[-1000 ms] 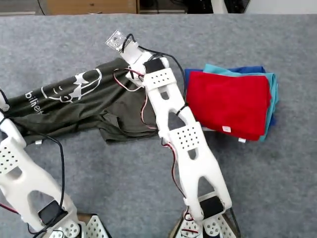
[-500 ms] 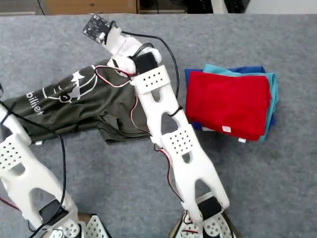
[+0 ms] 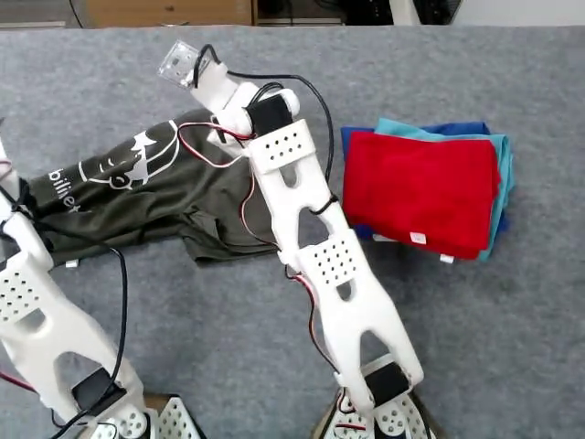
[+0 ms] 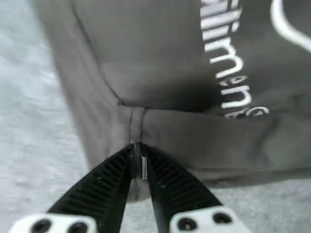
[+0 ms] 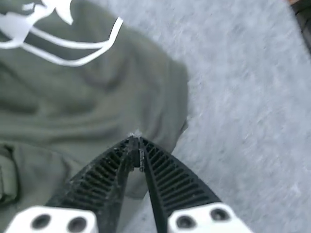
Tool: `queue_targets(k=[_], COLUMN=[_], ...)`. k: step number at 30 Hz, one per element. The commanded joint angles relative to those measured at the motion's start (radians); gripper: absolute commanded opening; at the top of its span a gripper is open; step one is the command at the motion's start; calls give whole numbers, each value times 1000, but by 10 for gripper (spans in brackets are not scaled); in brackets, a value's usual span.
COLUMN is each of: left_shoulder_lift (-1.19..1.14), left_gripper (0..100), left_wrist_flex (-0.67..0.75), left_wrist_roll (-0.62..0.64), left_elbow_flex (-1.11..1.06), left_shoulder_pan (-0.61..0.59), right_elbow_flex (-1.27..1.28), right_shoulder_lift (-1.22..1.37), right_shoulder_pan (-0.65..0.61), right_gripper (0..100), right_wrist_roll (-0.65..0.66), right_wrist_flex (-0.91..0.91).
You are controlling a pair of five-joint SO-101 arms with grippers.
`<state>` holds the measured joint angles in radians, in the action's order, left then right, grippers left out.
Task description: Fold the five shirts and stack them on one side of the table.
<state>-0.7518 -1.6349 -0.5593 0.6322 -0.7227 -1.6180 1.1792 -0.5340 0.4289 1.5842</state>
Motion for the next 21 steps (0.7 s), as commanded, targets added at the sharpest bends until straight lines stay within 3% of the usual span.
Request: queue_targets(k=[1,6,12,17,21], left_shoulder_lift=[93,236,581,814,944], left_gripper=[19,19,19,19,19], left_wrist_flex=[98,132,160,408,500], left_wrist_roll=[-5,-66,-144,-203,-195], left_elbow_flex=[-157,-348,-649,-1057,-1137], left_shoulder_pan=[-28,-80,-127,-127,-121], right_elbow_flex=[-33,-33,-33,-35,-51], right_shoulder_lift=[8,74,127,127,127], right_shoulder_pan=[18,47,53,56,56], right_gripper=[2,2,2,2,2], right_wrist_roll=[5,5,5,3,3], right_wrist_flex=[20,20,12,-32,-97])
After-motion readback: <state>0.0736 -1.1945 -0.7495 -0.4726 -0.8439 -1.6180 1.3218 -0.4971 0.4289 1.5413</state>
